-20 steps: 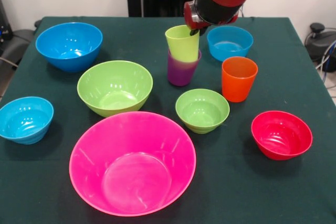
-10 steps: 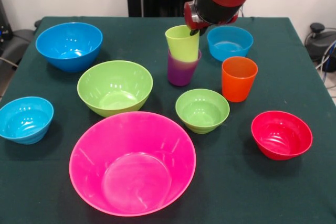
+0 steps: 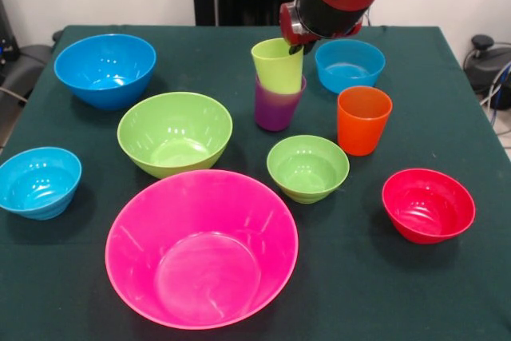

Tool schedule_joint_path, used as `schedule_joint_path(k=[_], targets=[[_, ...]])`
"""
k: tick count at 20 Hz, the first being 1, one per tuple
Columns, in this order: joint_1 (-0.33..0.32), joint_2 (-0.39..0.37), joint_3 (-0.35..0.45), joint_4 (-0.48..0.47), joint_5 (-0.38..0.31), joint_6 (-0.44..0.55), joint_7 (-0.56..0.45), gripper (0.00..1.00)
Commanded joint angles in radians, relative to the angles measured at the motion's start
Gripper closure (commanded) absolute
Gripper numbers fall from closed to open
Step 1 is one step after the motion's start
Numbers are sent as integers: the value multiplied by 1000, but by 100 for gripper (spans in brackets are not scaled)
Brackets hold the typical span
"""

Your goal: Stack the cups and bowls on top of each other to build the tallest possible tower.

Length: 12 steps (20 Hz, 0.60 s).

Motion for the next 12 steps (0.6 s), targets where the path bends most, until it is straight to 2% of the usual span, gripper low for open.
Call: schedule_joint_path(k=[1,12], targets=[[0,49,27,-42,-91,-101,-133,100],[0,50,25,-41,-98,-107,-132,100]])
